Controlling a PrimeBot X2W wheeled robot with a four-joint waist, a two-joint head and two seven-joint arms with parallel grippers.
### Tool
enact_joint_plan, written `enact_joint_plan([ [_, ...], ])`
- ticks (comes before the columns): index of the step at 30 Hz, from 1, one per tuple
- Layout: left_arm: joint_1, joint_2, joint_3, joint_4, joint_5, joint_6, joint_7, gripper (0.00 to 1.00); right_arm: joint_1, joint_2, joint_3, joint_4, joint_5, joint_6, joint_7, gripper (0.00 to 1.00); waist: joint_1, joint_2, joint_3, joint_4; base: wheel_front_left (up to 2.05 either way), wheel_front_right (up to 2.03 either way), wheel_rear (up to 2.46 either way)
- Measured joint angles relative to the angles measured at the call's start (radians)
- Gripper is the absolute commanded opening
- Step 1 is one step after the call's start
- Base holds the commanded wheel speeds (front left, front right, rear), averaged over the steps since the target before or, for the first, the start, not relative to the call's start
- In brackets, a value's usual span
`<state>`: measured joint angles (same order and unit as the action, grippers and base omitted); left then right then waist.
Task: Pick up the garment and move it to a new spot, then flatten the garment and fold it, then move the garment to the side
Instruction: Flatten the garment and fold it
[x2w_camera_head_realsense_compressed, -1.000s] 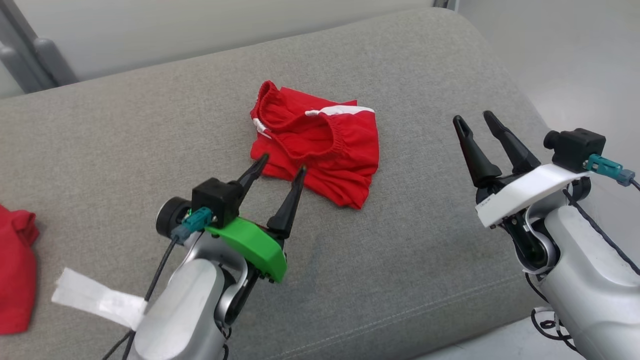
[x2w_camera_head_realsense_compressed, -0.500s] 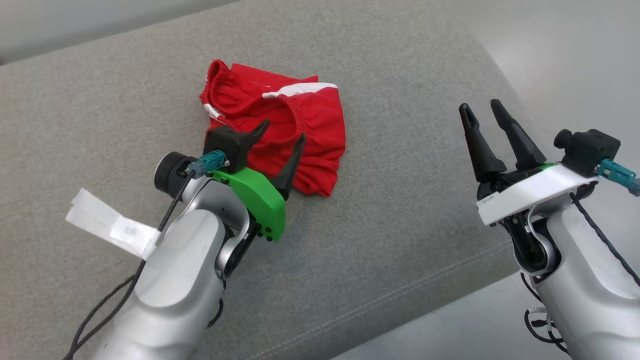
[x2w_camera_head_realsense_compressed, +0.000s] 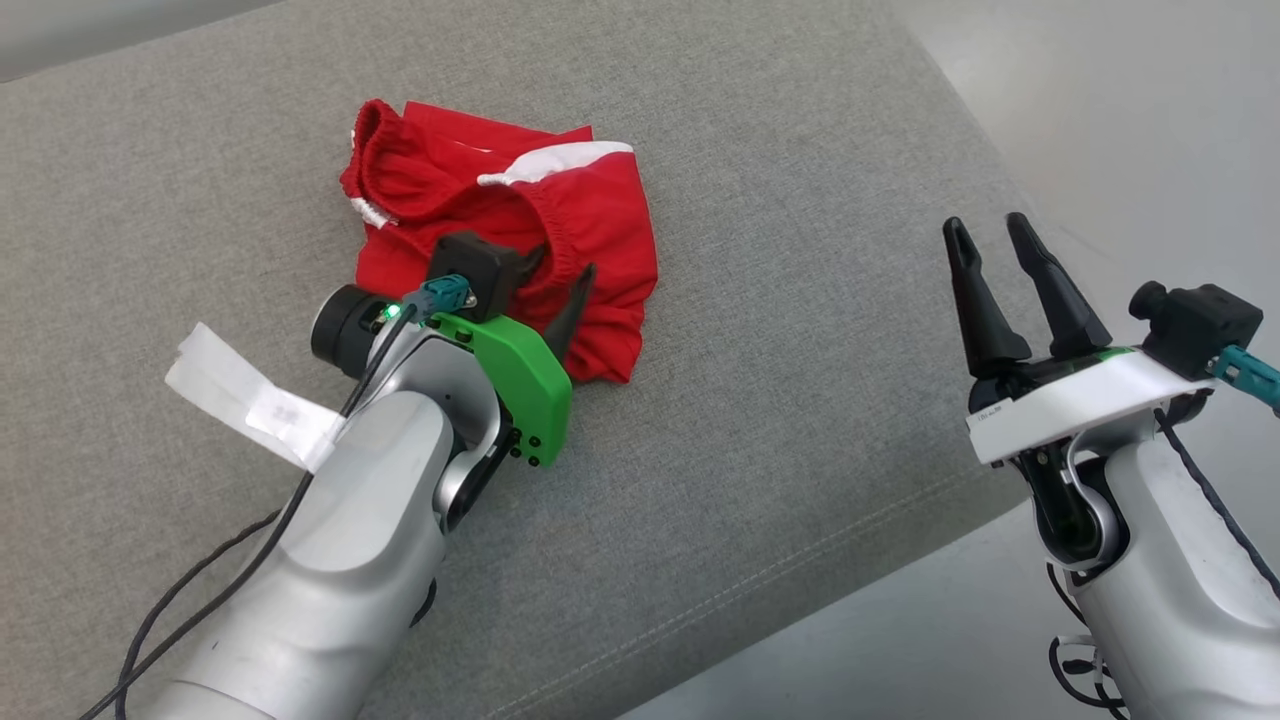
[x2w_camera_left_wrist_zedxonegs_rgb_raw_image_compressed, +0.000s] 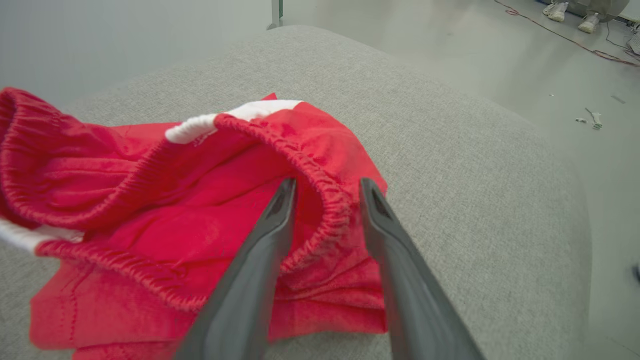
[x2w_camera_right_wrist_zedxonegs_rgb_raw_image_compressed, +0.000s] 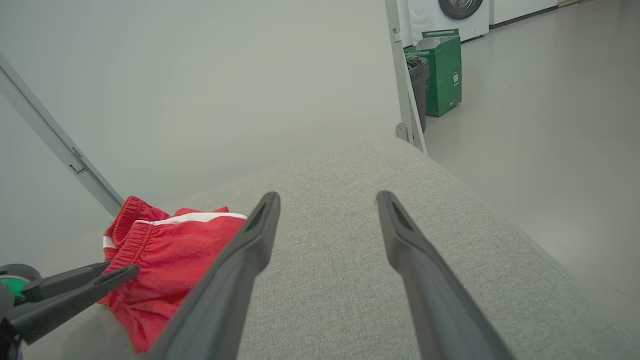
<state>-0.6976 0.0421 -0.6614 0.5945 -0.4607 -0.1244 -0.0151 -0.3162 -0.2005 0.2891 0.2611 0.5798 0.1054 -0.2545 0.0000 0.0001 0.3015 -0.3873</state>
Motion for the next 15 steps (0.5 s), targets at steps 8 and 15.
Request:
enact_joint_plan([
  [8,-0.035,0.0,-0.016,0.016,-0.024,0.0,-0.042,0.0,0.03,0.005,-0.03,-0.01,-0.031,0.008,0.0,1.0,0.0,0.0,-0.011,0.03,0.0,0.0,0.0],
  [15,-0.114,0.055,0.086,0.036,-0.041,0.0,-0.076,0.0,0.041,0.021,-0.026,-0.01,-0.045,0.009,0.0,1.0,0.0,0.0,-0.018,0.044,0.0,0.0,0.0],
])
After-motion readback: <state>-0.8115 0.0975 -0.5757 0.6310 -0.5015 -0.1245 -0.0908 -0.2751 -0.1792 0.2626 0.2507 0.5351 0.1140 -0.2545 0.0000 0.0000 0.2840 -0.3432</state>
